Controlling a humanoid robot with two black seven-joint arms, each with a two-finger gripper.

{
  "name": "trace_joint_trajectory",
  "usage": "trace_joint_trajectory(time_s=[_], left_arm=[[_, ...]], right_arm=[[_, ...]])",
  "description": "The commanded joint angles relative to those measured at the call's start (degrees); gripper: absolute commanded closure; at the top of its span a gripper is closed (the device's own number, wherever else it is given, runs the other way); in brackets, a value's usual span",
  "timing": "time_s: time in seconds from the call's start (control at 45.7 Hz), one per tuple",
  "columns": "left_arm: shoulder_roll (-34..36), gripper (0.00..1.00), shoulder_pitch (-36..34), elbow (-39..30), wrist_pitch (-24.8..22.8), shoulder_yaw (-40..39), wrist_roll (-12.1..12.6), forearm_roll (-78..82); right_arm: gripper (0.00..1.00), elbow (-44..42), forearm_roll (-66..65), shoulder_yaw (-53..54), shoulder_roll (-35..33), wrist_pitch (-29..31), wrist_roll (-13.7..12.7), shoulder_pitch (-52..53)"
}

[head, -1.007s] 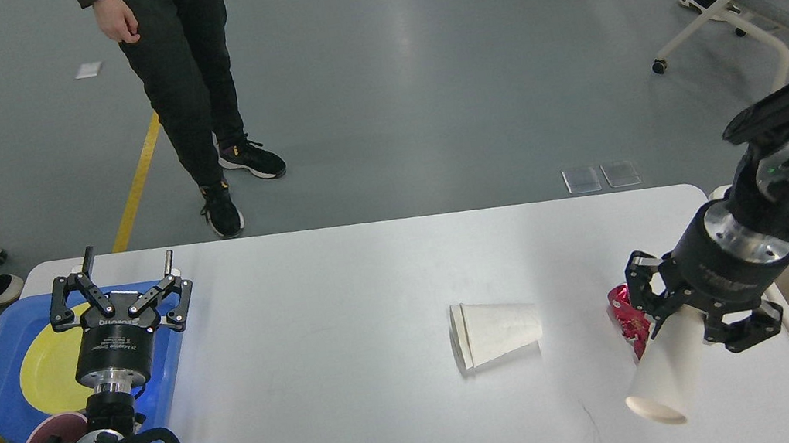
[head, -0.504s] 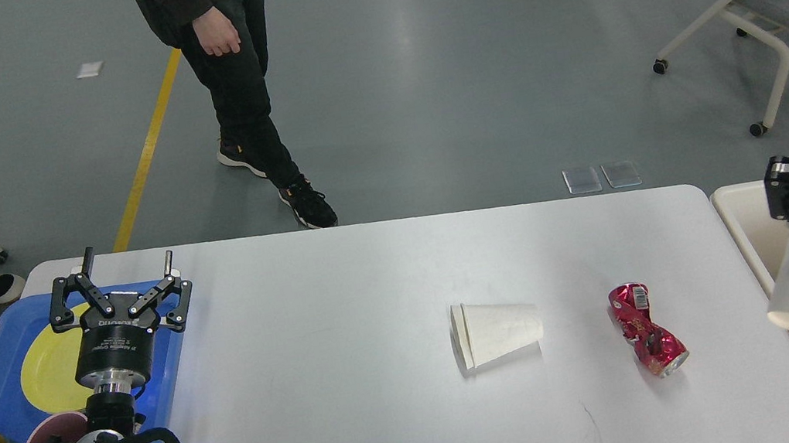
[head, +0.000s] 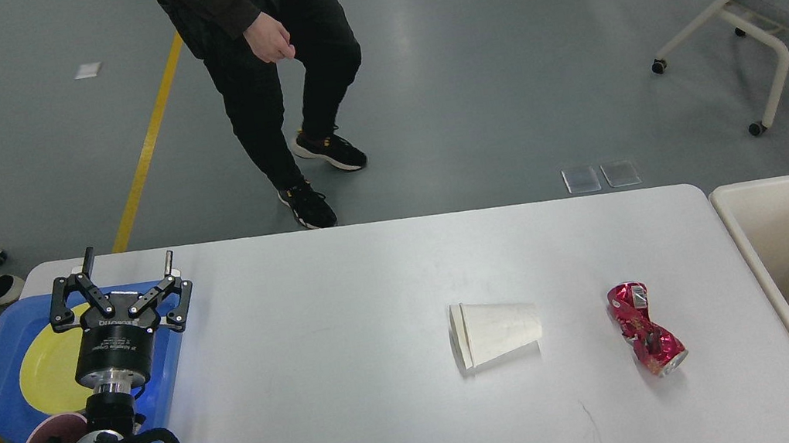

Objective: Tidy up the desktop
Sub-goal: 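Lift the white cup into the white bin and release it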

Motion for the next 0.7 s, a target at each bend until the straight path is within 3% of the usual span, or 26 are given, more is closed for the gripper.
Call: trace_joint_trajectory(time_s=[0.0,0.131,0.394,0.679], left_arm=[[0.0,0.04,0.0,0.0,0.0,0.0,-0.1,0.0],[0.0,0.04,0.0,0.0,0.0,0.0,0.0,0.1],[0.0,0.04,-0.1,0.0,0.0,0.0,0.0,0.0],[0.0,0.04,0.0,0.0,0.0,0.0,-0.1,0.1]], right_arm=[[1.0,-10.4,0.0,5.0,0.5,-2.3,0.0,-13.3],[1.0,-24.7,0.1,12.3,4.6,-4.9,0.0,-30.6],[1.0,-61.8,0.1,22.8,16.5,-7.1,0.3,-61.5],[1.0,-64.3,0.3,23.3,20.2,-9.5,0.3,-64.8]])
